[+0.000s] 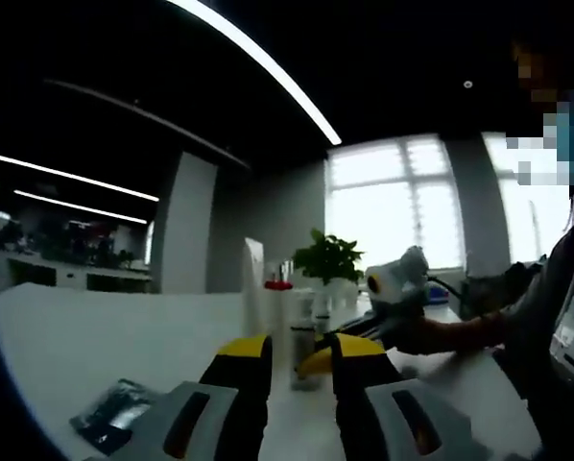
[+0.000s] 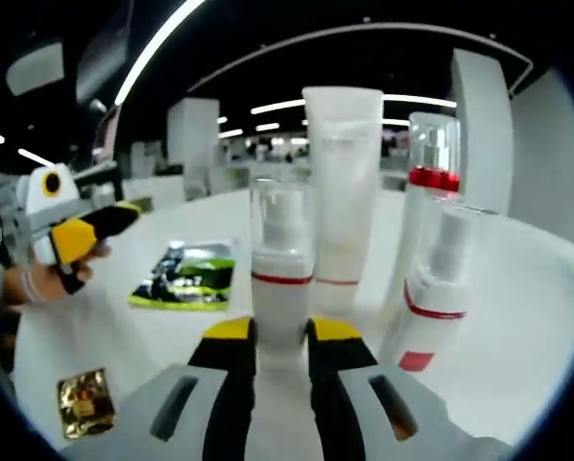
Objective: Arrange the skincare products in the storage area until every visible bottle or jar stands upright without overlapping.
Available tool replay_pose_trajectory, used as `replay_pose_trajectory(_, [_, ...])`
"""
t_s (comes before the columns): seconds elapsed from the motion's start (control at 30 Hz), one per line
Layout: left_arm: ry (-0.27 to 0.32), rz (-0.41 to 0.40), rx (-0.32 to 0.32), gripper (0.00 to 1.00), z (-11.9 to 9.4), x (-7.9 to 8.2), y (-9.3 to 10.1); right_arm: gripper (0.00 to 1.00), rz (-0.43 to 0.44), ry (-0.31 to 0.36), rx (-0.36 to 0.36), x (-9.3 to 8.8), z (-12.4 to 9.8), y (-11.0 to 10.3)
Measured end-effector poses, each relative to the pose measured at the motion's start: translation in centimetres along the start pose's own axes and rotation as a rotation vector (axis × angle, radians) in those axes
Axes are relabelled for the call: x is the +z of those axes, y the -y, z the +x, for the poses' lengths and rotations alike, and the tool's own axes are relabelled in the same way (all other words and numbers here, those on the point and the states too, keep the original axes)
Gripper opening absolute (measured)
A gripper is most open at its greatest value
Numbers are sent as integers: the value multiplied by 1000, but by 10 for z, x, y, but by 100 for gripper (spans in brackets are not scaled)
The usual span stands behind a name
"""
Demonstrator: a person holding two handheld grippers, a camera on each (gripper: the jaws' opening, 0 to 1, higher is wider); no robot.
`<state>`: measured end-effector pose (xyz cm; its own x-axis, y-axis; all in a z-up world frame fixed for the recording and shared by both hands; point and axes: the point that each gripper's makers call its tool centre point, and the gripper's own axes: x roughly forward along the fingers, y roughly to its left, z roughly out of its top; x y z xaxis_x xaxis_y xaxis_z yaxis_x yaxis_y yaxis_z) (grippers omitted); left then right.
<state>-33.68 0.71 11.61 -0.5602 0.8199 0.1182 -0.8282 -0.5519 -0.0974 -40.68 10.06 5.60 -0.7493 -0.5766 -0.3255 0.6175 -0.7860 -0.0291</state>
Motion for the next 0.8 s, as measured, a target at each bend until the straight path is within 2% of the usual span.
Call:
replay_pose_trajectory(0.1, [-1,-7,-6,25,0,-1,1,19,-20,2,7,-2,1,0])
replay_pose_trajectory(0.17, [-2,-16,-9,25,0,-2,2,19,-49,-65,11,-14,2,0])
replay_pose_trajectory(0.33, [-7,-5,-11,25,1,-3,4,20,-45,-73,21,-17,3,-1])
replay_pose_trajectory(0.43, [-6,-6,-12,25,1,-3,4,26,-42,-132,50,-27,3,-7])
replay_pose_trajectory(0.5, [-7,-8,-13,25,1,-3,5,26,-38,-162,58,-34,4,-9])
replay_pose_trajectory(0.53, [-8,-9,-15,25,1,-4,5,25,-40,-135,56,-31,5,-8])
replay_pose_trajectory(0.8, [-13,1,-21,24,1,-5,8,17,-44,-149,38,-32,-2,-7])
